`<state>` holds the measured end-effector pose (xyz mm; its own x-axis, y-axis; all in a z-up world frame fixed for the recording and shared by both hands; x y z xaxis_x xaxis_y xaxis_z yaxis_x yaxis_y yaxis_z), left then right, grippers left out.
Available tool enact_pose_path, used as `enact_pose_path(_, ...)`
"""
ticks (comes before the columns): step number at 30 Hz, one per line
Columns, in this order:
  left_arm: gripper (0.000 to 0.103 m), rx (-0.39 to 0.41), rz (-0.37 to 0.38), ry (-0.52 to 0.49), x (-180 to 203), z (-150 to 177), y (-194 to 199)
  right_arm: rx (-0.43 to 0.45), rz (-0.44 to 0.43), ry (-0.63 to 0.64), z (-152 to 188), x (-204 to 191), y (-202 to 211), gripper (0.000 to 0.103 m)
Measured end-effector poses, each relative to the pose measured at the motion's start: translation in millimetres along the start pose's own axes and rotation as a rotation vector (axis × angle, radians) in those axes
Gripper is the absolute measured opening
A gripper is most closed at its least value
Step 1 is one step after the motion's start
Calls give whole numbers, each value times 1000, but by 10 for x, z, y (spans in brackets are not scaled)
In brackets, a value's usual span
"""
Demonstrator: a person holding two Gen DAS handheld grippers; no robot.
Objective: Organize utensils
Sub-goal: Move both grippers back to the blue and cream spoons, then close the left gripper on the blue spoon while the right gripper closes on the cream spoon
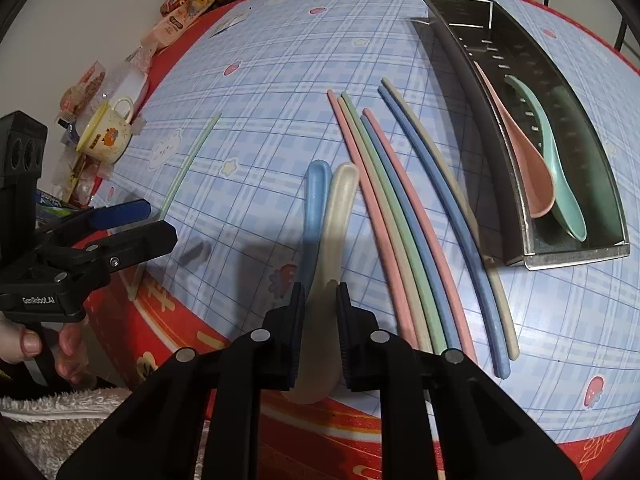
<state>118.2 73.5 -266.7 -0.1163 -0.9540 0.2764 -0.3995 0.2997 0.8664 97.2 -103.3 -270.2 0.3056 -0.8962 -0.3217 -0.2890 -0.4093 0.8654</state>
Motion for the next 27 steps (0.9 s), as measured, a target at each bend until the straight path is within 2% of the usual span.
enact_pose_path(6,93,-17,-15,-7,124,22,-80,-22,18,71,-22,-59,-16,19)
enact_pose_path(8,93,-16,-15,-11,142,21,-81,-29,31,101,-28,-104,-50,26)
enact_pose_path(10,92,-11,-11,-4,133,23,-81,-40,39,126,-27,-146,-81,39)
enact_pose_path(12,90,-11,-5,7,125,28,-90,-53,42,137,-23,-158,-105,40)
enact_pose_path(14,82,-26,4,11,139,42,-126,-63,33,138,-8,-162,-107,40)
enact_pose_path(15,79,-31,7,8,151,50,-139,-68,25,138,7,-160,-102,39)
enact_pose_path(16,75,-40,11,0,177,62,-160,-68,16,136,17,-159,-94,31)
enact_pose_path(18,67,-47,23,-8,220,63,-190,-58,-8,119,32,-138,-62,23)
enact_pose_path(22,51,-64,67,-18,304,58,-246,-30,-20,85,23,-17,35,14)
enact_pose_path(27,51,-106,103,-58,477,77,-368,-22,-10,32,44,162,81,13)
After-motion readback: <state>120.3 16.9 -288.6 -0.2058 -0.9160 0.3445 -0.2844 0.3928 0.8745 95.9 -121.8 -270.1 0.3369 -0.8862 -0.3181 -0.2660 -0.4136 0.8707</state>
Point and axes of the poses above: each gripper's, at about its wrist camera, not at the fingertips, and y roughly against the way its jaws point, x to its right, z to its underside, the point moved 3 cm from there along -y, roughly the way its jaws point, and after that the axes turned 5 degrees about x, right-handed, at the moved point
